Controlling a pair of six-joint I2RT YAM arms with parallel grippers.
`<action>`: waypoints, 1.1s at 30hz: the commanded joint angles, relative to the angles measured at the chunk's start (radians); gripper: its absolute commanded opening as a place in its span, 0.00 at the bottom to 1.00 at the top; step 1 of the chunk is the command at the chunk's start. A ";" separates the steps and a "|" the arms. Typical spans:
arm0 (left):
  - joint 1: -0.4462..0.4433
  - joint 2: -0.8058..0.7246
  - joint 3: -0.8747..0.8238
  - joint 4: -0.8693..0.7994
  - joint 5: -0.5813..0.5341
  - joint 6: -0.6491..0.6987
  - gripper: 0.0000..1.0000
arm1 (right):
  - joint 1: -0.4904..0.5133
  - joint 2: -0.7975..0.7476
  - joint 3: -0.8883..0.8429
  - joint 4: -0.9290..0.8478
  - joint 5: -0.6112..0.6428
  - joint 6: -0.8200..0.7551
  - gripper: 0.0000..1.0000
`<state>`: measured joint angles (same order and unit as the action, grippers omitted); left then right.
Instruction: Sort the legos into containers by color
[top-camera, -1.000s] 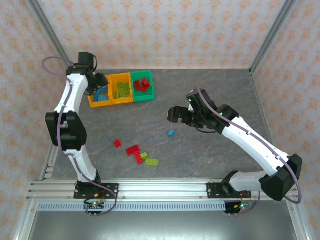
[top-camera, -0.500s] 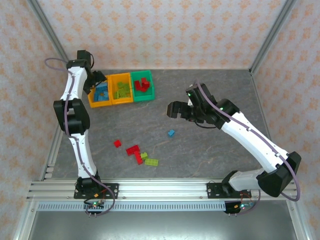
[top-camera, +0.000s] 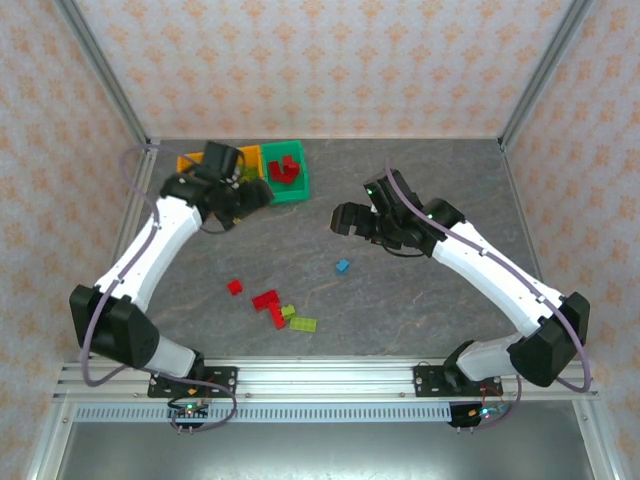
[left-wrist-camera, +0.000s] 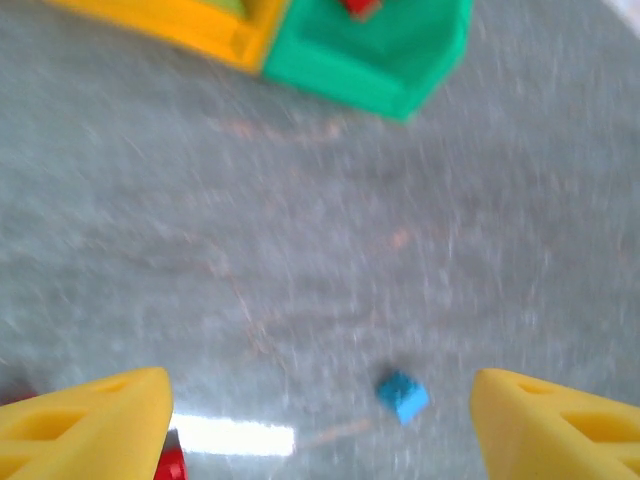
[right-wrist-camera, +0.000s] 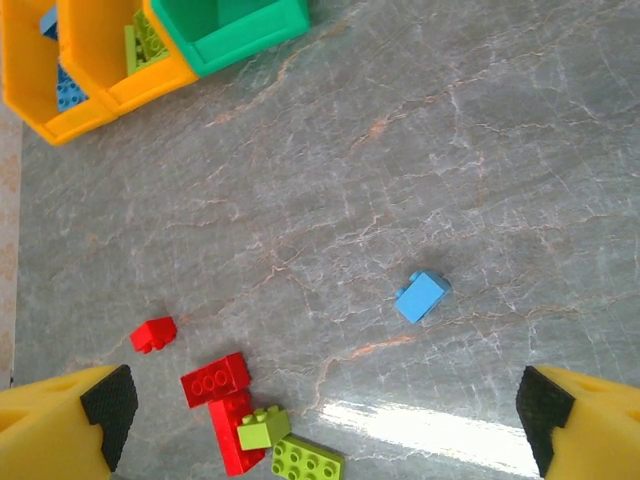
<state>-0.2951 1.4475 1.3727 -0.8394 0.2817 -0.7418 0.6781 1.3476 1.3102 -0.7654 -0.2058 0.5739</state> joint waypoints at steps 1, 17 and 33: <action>-0.131 0.000 -0.095 0.072 -0.098 -0.100 0.78 | -0.001 -0.082 -0.044 0.019 0.086 0.065 0.99; -0.506 0.531 0.175 0.051 -0.089 0.170 0.75 | -0.001 -0.345 -0.164 -0.037 0.226 0.115 0.99; -0.507 0.731 0.333 -0.068 -0.166 0.352 0.42 | -0.002 -0.350 -0.151 -0.060 0.232 0.108 0.99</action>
<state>-0.8032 2.1746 1.7058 -0.8585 0.1745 -0.4133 0.6781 1.0126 1.1534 -0.7975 -0.0059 0.6800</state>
